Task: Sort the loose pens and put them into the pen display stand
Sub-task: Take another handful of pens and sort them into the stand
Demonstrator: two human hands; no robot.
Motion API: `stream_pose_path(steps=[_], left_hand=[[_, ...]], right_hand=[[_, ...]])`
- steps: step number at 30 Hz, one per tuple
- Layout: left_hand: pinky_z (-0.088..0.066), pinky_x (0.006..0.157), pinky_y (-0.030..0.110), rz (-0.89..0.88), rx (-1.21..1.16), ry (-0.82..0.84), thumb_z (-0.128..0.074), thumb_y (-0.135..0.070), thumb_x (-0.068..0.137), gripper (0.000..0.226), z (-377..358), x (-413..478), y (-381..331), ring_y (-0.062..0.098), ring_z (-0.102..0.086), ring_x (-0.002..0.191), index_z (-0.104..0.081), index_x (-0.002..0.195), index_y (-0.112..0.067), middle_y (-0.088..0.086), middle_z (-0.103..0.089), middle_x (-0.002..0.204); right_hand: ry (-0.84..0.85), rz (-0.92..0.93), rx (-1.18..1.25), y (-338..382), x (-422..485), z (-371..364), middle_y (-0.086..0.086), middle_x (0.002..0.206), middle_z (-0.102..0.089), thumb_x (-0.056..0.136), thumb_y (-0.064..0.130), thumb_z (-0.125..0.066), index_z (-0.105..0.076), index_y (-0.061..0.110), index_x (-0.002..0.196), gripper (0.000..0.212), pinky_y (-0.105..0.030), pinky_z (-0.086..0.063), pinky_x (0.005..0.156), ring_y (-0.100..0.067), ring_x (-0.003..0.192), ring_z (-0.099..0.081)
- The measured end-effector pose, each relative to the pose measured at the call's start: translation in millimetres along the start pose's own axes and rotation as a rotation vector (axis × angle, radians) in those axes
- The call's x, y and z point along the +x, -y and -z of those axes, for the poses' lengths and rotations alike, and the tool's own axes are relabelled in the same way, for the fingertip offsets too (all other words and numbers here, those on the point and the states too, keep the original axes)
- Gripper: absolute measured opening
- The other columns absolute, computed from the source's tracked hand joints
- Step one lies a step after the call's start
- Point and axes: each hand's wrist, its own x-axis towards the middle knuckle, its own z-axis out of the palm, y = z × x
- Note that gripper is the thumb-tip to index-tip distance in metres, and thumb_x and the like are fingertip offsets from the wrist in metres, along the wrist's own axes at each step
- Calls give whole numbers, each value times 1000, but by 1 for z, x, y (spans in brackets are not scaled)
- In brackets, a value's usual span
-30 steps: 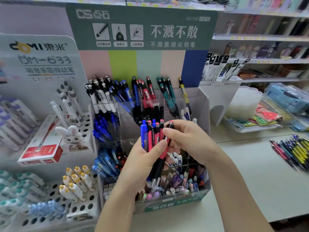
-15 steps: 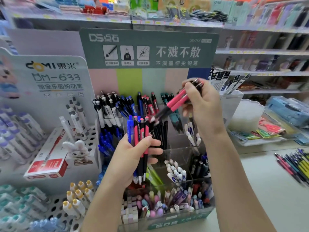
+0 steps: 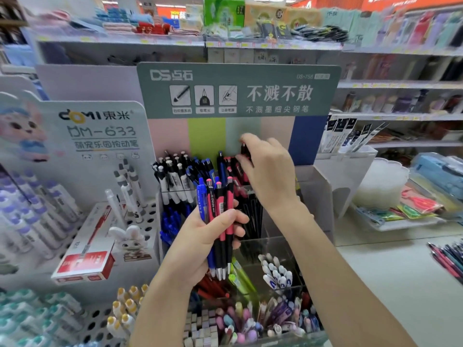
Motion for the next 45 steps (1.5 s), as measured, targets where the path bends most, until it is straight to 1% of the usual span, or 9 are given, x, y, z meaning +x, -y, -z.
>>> stream_pose_path(steps=[7,13,24,27,29,33,36,39,45], left_hand=[[-50,55,28,-11,-31,32,-66,-21,78,31,6,6,1,18,-62,63,-58,104,-6,10,-67,80],[-48,54,28,-1,-32,18,-62,-18,79,24,7,13,-1,17,-58,61,-59,99,-5,9,-63,75],[-50,53,27,3,12,29,-62,-21,78,25,7,20,-5,19,-62,61,-58,94,-3,11,-66,75],[-51,53,26,-16,49,18,-61,-22,80,37,7,21,-3,18,-63,60,-55,102,7,10,-66,72],[-50,53,27,-40,84,6,-62,-22,81,38,7,21,-2,18,-61,57,-55,102,9,9,-65,69],[-48,52,29,-92,190,-15,-62,-19,87,25,4,25,0,15,-56,54,-54,99,1,3,-62,62],[-47,52,29,-83,237,20,-65,-26,79,31,0,26,0,16,-55,55,-54,98,-4,2,-61,65],[-46,50,30,-51,214,36,-70,-26,72,32,1,25,0,18,-54,54,-56,95,-9,5,-60,65],[-46,48,26,-68,35,82,-49,-41,93,49,-1,23,1,16,-53,54,-52,104,7,9,-61,71]], right_hand=[[-47,40,-318,-10,-11,-11,1,81,-62,87,33,-54,-71,21,102,26,-36,-33,64,-26,79,-51],[-41,95,-239,-14,-12,-11,0,84,-61,86,30,-55,-71,19,99,23,-38,-31,68,-23,85,-40],[-66,149,-365,-22,-19,-16,2,83,-63,85,19,-62,-71,18,101,19,-38,-34,70,-24,83,-47],[-66,75,-185,-15,-17,-1,3,91,-65,88,23,-57,-71,19,105,22,-37,-35,76,-22,89,-47],[-29,-56,155,1,-20,18,2,91,-64,90,26,-56,-71,17,102,22,-32,-42,76,-18,86,-51],[449,-510,868,24,-21,43,-3,76,-64,82,33,-72,-60,21,95,22,-26,-50,57,-13,58,-59],[580,-528,951,22,-21,39,-16,80,-64,80,22,-76,-54,19,96,28,-38,-51,46,-27,49,-57],[581,-529,986,18,-20,37,-14,86,-66,80,16,-73,-56,22,94,23,-49,-56,63,-36,68,-63],[577,-660,1180,14,-18,44,-2,60,-55,88,2,-62,-55,6,103,17,-19,-34,37,-10,36,-45]])
